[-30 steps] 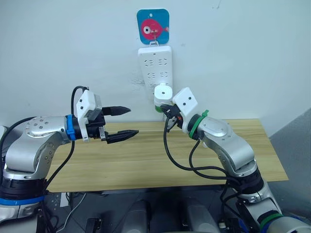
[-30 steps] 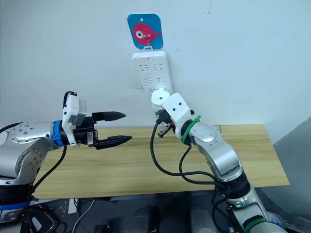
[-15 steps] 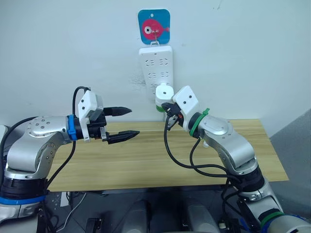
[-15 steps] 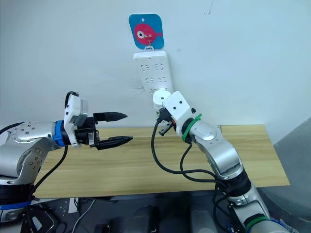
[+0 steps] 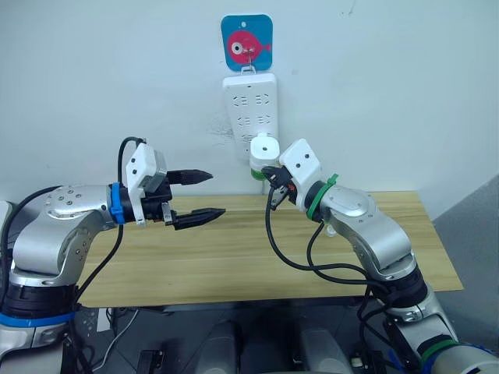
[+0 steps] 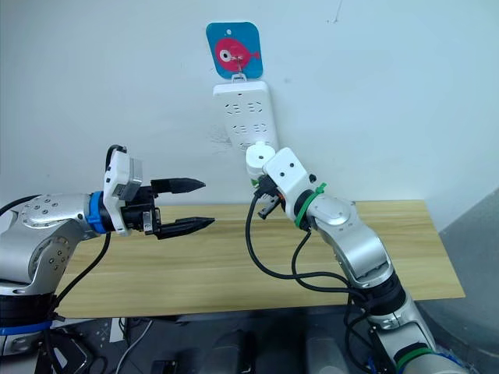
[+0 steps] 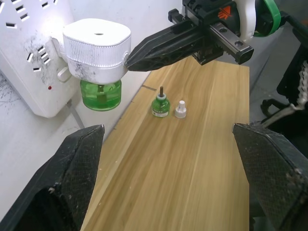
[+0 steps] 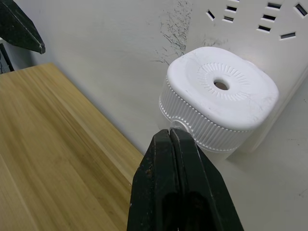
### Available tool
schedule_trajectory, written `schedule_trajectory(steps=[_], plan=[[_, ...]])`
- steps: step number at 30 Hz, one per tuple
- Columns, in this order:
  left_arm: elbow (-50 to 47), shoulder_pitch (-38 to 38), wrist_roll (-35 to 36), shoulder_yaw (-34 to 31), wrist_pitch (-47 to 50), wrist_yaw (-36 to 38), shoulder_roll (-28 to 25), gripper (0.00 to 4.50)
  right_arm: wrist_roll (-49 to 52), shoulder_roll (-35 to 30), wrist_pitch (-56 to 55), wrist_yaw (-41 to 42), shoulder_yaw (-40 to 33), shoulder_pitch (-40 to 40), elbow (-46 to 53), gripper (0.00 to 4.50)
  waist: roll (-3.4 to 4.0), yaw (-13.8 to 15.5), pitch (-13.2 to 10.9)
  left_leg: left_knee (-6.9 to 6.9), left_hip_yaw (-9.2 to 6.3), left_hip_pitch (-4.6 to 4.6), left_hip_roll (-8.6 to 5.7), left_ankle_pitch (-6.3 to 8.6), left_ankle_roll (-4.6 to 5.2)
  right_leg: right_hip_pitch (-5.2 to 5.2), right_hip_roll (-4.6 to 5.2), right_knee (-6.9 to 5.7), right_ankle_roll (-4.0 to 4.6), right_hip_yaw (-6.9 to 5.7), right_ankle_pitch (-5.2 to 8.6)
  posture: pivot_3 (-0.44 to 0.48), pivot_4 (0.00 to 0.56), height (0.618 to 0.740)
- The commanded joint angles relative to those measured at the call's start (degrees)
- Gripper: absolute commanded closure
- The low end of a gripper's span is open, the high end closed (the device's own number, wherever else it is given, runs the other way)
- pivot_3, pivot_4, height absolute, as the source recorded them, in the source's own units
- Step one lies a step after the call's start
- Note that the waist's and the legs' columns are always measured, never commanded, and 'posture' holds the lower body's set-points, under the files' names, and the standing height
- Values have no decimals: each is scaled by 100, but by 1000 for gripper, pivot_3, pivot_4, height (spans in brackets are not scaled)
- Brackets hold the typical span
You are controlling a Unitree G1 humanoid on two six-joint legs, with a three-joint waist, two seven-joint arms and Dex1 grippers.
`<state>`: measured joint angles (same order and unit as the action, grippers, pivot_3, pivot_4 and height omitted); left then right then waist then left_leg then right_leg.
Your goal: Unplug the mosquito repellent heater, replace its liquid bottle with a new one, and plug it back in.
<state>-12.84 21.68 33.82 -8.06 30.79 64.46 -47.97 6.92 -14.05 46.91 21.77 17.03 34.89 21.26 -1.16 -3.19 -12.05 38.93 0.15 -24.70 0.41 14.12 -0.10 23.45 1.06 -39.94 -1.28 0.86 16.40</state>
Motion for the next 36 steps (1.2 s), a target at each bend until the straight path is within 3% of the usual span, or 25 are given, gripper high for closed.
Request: schedule_trajectory(steps=[1,9,16,22,25,30,36], plan=[[-50,79,25,-11,-66,13,-4,0,-192,31,-166,-275,-247,95,107,4480,0,0,0,0,0,0,0,0,0,0,0,0,0,0,0,-93,176,740],[-15,123,8,22,-95,10,29,0,-303,71,-299,-470,-412,185,-81,4480,0,1,0,1,0,0,0,-5,-5,0,0,-3,1,0,-1,-96,172,740],[37,125,-2,19,-103,-47,53,0,530,-74,232,372,-355,-23,530,4480,-1,-2,1,-1,-2,0,-1,-13,-8,0,0,-2,8,-1,-5,-94,161,740],[103,-58,-180,-46,-237,-144,-27,0,832,-731,155,1071,-236,-197,992,4480,-1,-7,1,-11,-4,0,0,-11,-6,3,0,1,7,-4,-5,-89,148,740],[240,-412,-564,-83,-664,89,-361,0,944,-1224,98,1414,-391,-273,1175,4480,-2,-9,2,-10,0,0,0,-12,-6,4,0,2,7,-2,-4,-85,141,740],[573,-922,-870,-409,-1389,352,-774,0,1090,-2535,-363,2292,-966,-592,1212,2955,-5,27,6,-11,2,0,2,-12,-6,5,1,6,10,-4,-3,-61,120,740],[564,-1262,-969,-788,-1531,379,-1067,0,1346,-3709,-1172,3314,-1853,-1049,857,715,-31,135,82,-9,8,0,2,-12,-6,3,2,7,10,-2,-3,-34,92,740]])
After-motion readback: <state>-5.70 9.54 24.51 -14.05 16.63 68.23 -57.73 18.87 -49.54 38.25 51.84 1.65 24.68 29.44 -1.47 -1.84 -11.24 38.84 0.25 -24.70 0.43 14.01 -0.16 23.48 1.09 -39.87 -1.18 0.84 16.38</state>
